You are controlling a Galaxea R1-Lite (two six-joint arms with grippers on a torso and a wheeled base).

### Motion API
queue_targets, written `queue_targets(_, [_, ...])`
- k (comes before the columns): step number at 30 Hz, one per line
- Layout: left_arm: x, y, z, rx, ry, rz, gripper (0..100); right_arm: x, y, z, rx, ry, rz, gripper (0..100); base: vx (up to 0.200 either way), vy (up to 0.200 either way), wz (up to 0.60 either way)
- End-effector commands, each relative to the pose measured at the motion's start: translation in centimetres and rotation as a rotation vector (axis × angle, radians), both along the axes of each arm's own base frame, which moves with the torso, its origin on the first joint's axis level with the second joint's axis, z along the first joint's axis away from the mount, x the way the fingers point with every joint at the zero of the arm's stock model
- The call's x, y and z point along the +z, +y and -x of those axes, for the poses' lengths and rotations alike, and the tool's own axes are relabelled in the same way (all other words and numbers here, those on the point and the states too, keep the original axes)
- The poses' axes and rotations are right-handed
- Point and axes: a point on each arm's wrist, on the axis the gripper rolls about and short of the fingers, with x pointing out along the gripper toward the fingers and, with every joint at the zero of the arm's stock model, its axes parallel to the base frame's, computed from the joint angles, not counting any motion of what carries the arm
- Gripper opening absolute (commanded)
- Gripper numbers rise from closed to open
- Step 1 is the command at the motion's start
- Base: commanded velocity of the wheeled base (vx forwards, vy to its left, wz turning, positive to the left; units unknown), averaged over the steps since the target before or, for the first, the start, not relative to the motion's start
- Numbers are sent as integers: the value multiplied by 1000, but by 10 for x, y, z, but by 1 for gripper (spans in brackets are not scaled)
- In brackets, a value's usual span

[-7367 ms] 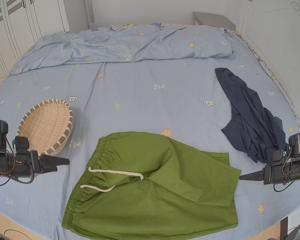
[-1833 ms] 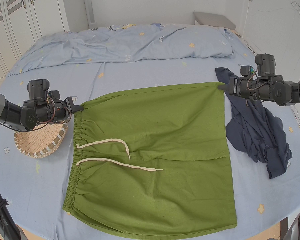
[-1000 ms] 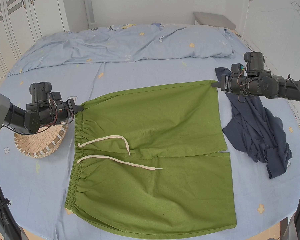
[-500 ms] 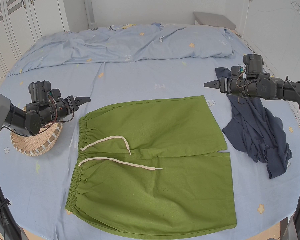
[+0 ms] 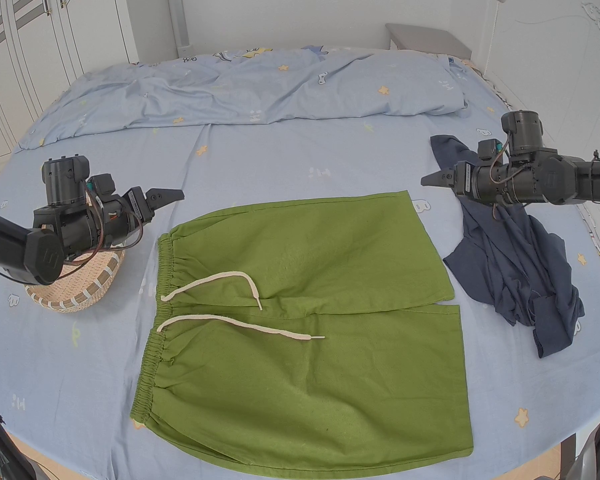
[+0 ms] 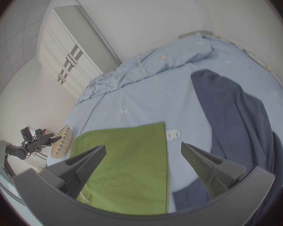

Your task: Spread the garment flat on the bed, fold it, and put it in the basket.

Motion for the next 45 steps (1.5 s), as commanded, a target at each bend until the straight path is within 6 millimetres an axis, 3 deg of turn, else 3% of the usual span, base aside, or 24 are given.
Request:
queue_targets(1, [-21, 2, 77, -4, 174, 64, 100, 16, -10, 101, -32, 95, -56, 100, 0, 0, 0])
queue_targets(2, [-21, 2, 77, -4, 174, 64, 100, 16, -10, 101, -32, 95, -56, 100, 0, 0, 0])
queue_targets(3, [-43, 2, 102, -13, 261, 68, 100, 4, -14, 128, -32, 117, -55, 100, 0, 0, 0])
queue_targets(7, [-74, 2, 146, -62, 401, 95, 100, -17, -21, 169, -37, 79, -65, 100, 0, 0, 0])
queue_targets(14, [-95, 4, 198, -101, 508, 133, 100, -39, -27, 212, -36, 29, -72, 100, 0, 0, 0])
queue_targets(17, [-103, 6, 209, -138, 550, 168, 100, -40, -27, 217, -28, 26, -71, 100, 0, 0, 0])
queue_targets(30, [-113, 11, 225, -192, 594, 221, 100, -35, -26, 223, -22, 4, -74, 100, 0, 0, 0])
queue_targets(45, [-143, 29, 204, -157, 681, 154, 100, -38, -26, 222, -22, 17, -74, 100, 0, 0, 0])
